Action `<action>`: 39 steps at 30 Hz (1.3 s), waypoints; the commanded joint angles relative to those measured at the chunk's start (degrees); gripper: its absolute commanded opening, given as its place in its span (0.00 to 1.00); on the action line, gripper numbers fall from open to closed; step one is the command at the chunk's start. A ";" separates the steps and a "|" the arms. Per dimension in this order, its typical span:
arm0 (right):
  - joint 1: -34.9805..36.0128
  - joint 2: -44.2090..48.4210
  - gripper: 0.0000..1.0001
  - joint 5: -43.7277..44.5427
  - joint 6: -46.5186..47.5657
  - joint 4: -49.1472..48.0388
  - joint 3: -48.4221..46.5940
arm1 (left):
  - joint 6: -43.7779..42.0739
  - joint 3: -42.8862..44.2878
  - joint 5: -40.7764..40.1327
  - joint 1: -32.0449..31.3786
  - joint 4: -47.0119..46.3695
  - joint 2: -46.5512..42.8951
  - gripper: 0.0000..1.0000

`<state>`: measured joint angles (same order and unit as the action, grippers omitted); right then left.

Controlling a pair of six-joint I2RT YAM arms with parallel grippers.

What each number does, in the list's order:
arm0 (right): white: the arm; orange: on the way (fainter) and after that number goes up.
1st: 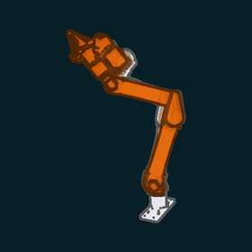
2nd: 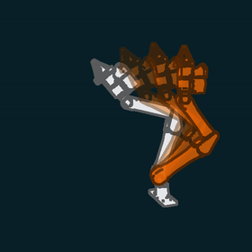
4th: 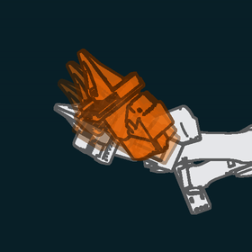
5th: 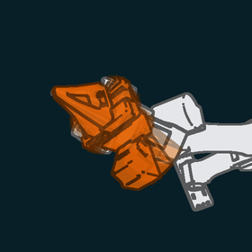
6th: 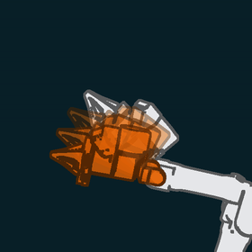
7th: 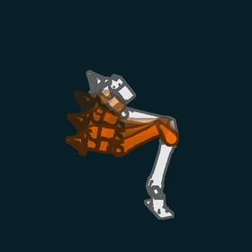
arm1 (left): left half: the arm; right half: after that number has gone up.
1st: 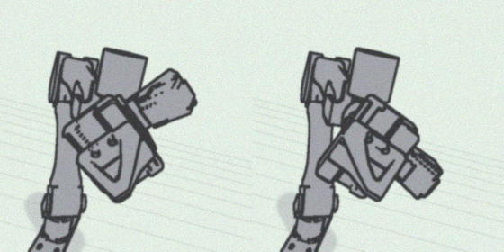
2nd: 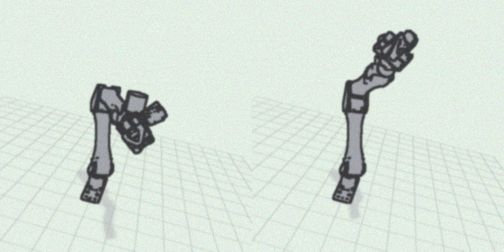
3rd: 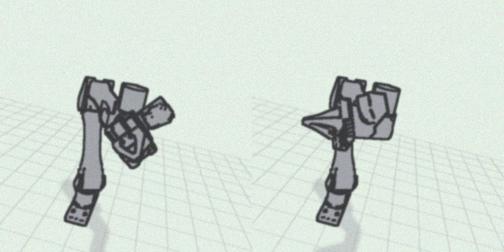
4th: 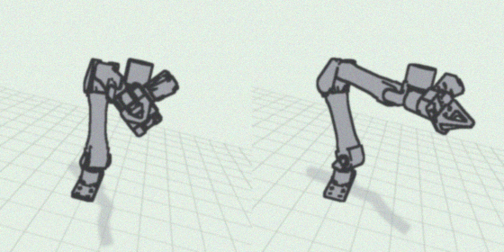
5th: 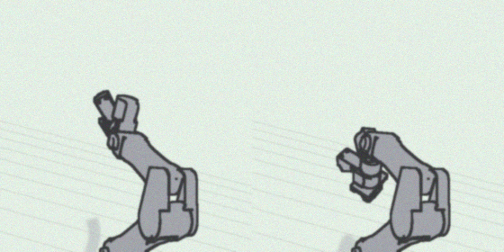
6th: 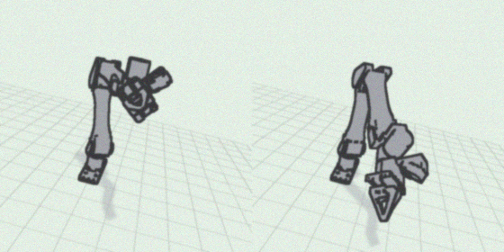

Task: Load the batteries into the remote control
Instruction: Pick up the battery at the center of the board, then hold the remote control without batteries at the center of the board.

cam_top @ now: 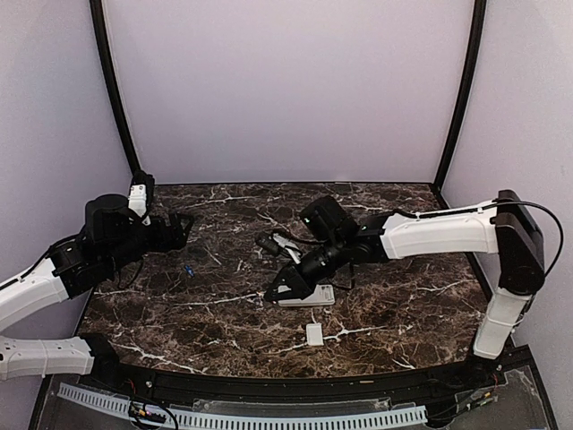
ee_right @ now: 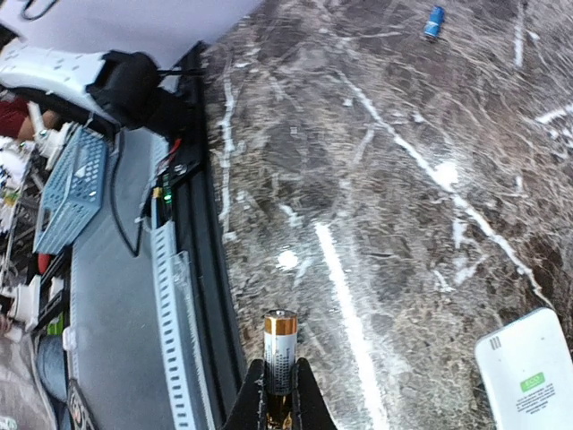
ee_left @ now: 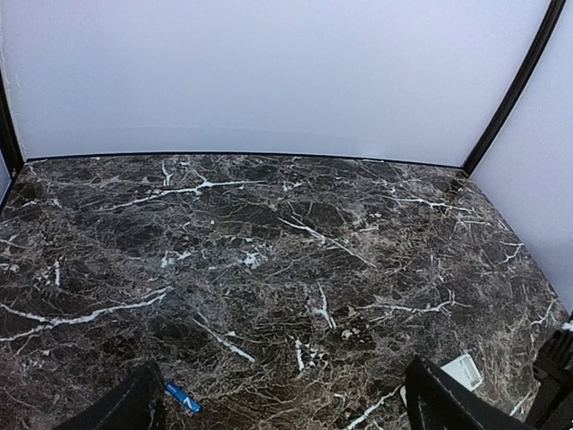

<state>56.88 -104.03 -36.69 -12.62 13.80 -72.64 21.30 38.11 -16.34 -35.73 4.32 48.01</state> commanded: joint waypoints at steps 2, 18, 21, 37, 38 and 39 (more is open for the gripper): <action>-0.52 7.67 0.00 -15.10 7.03 -8.88 3.53 | -3.41 0.41 6.74 0.31 -3.22 0.56 0.91; -3.31 18.72 0.00 -17.97 17.26 0.31 3.74 | -13.23 2.06 27.34 0.11 -8.39 11.53 0.89; -4.16 20.67 0.00 -14.87 16.37 0.79 3.98 | -16.91 4.74 33.90 -1.28 -6.63 16.36 0.90; -17.16 24.81 0.00 29.88 -13.08 11.74 17.60 | -40.38 22.75 46.25 -11.42 3.94 49.95 0.99; -17.16 24.45 0.00 29.68 -13.34 11.36 18.19 | -41.52 24.39 45.11 -11.53 4.64 51.25 0.99; -17.16 24.09 0.00 29.51 -13.51 11.04 18.57 | -41.74 25.00 44.61 -11.66 5.17 53.20 0.99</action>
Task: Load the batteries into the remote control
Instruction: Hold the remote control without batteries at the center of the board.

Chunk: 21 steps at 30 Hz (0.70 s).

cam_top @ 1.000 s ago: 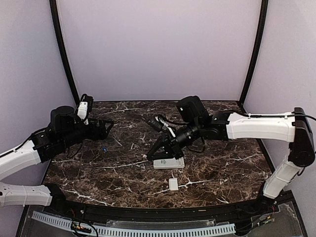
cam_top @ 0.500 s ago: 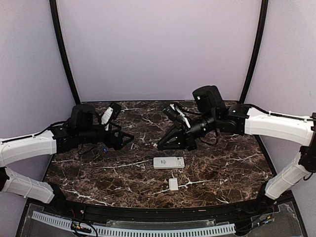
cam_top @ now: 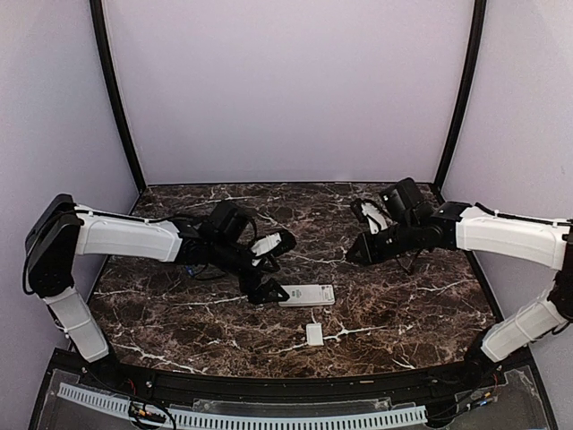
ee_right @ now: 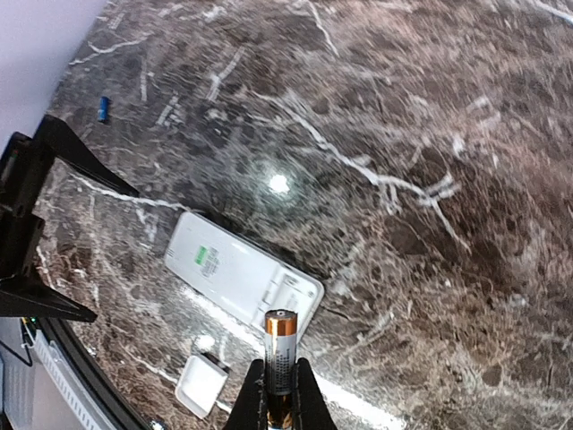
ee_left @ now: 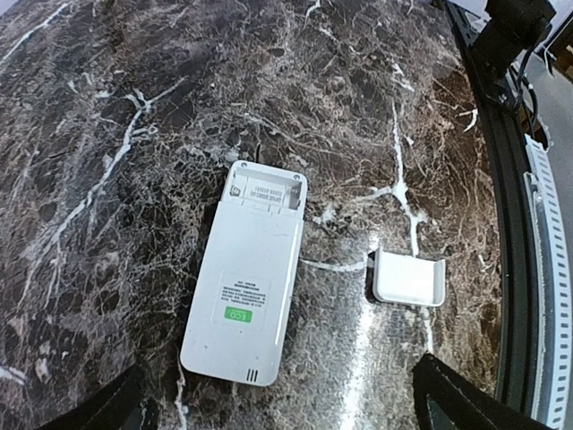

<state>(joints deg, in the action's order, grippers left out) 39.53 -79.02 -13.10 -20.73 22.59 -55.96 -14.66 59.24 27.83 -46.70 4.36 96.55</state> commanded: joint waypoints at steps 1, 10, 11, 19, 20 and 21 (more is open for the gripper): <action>0.19 -1.55 0.00 5.78 -5.45 1.95 2.07 | -5.99 4.43 -0.27 -0.73 4.96 5.47 0.99; 0.19 -9.56 0.00 3.65 -3.28 0.51 0.19 | -8.74 7.26 -5.28 -0.76 4.22 13.56 0.99; 0.20 -10.17 0.00 3.54 -3.14 0.28 -0.07 | -8.79 7.32 -6.00 -0.74 4.07 14.36 0.99; 0.41 -12.87 0.00 1.16 -3.39 -3.01 0.09 | -9.72 5.15 -7.84 -2.09 3.02 14.84 0.85; 0.40 -13.09 0.00 1.32 -3.92 -3.44 0.33 | -9.94 4.76 -8.25 -2.48 2.93 14.82 0.80; 0.58 -13.21 0.00 1.49 -4.39 -3.85 0.53 | -9.95 4.62 -8.33 -2.63 2.85 14.81 0.76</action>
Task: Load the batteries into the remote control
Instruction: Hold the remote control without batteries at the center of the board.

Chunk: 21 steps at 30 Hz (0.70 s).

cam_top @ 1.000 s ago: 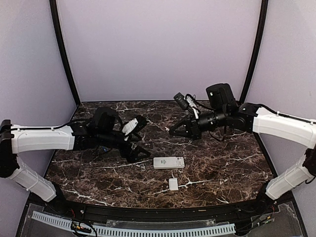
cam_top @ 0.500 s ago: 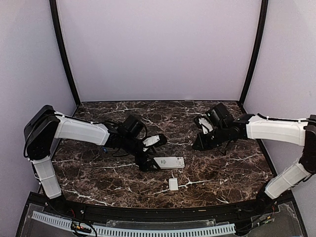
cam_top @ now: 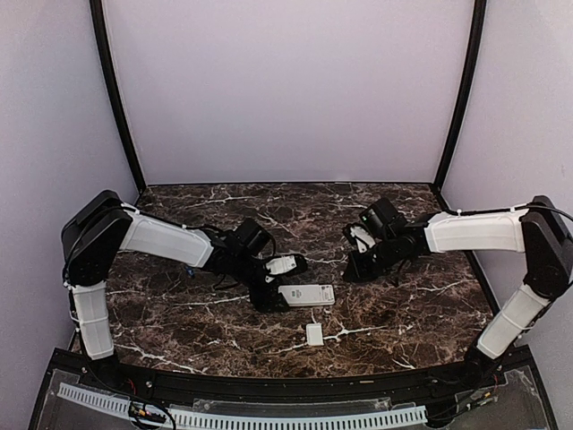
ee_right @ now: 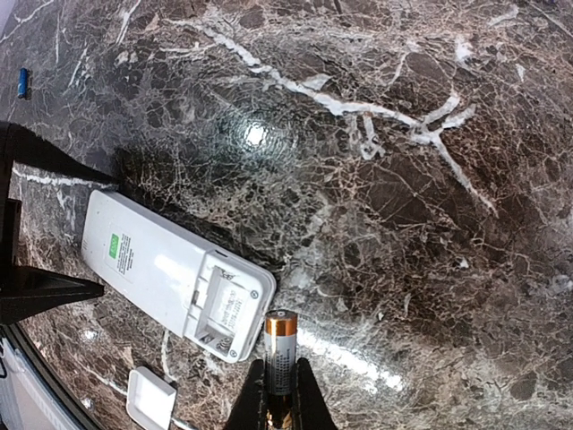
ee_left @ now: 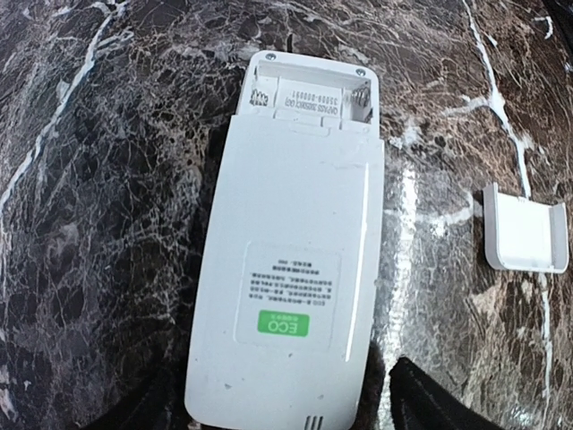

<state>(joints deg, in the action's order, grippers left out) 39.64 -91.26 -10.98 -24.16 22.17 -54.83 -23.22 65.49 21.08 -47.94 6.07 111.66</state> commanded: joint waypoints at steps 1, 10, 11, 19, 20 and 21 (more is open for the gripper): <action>0.69 -1.01 0.00 -0.47 -1.50 -4.03 -0.25 | -1.12 -1.80 -1.53 -1.79 1.23 -0.25 0.70; 6.06 -2.14 0.00 2.12 -2.37 -12.88 1.72 | 1.86 -3.20 -1.93 -3.38 1.27 -1.76 0.55; 6.22 -2.55 0.00 2.06 -2.26 -13.61 1.86 | 2.26 -3.37 -2.24 -3.56 0.65 -1.85 0.54; 6.24 -4.75 0.00 4.51 1.54 -19.98 3.58 | 3.59 -5.18 -3.14 -3.98 -1.11 -1.89 0.46; 6.24 -5.19 0.00 4.37 1.59 -20.97 3.99 | 3.51 -5.22 -3.13 -3.99 -1.12 -1.89 0.46; 6.29 -5.66 0.00 4.19 1.58 -21.74 4.43 | 3.52 -5.12 -3.14 -4.00 -1.07 -1.86 0.45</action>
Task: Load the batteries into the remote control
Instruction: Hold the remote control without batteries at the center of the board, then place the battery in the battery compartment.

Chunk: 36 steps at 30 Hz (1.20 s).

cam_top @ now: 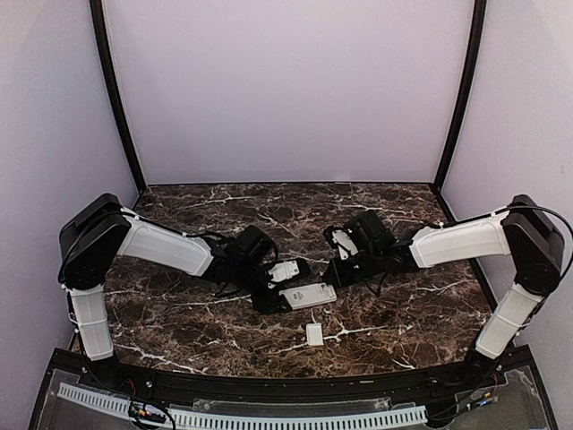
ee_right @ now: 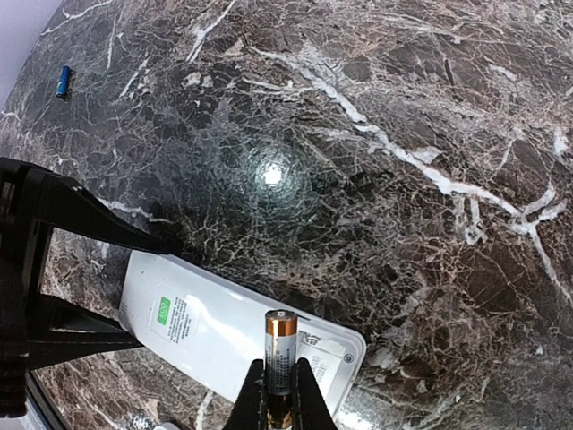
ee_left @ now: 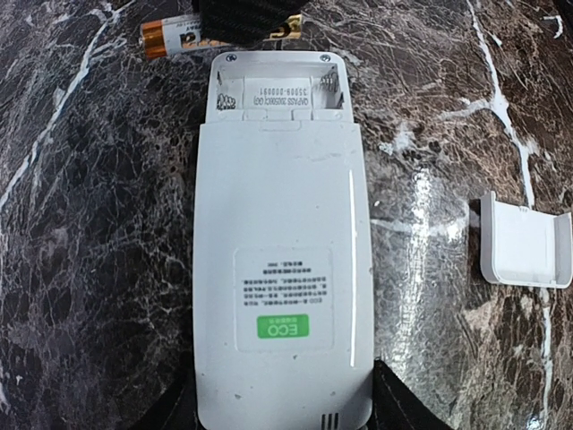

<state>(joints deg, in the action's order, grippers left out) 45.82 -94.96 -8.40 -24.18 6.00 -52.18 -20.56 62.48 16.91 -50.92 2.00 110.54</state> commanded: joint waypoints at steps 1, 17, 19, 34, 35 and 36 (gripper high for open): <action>0.18 -2.41 0.00 1.51 1.60 -5.73 2.16 | 0.87 -2.01 1.14 -1.03 3.05 -0.76 0.45; 0.85 -3.67 0.00 5.66 2.32 -10.46 6.78 | 1.16 -1.06 1.20 -1.01 4.11 -0.32 0.45; 0.85 -3.58 0.00 6.31 2.66 -9.95 6.83 | 1.20 -0.92 1.22 -1.02 4.14 -0.33 0.45; 0.93 -1.50 0.15 6.79 3.68 -6.83 6.95 | 1.23 -0.79 1.24 -1.03 4.05 -0.28 0.49; 0.93 -1.32 0.15 6.96 3.83 -6.48 6.58 | 1.23 -0.74 1.14 -1.03 4.10 -0.30 0.49; 0.98 -1.12 0.16 7.14 4.06 -6.25 6.12 | 1.20 -0.71 1.17 -1.03 4.14 -0.19 0.49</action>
<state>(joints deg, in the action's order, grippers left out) 46.74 -97.58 -3.79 -21.23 -4.08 -46.04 -19.68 62.41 16.88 -51.03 1.80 110.52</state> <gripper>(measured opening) 0.153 0.566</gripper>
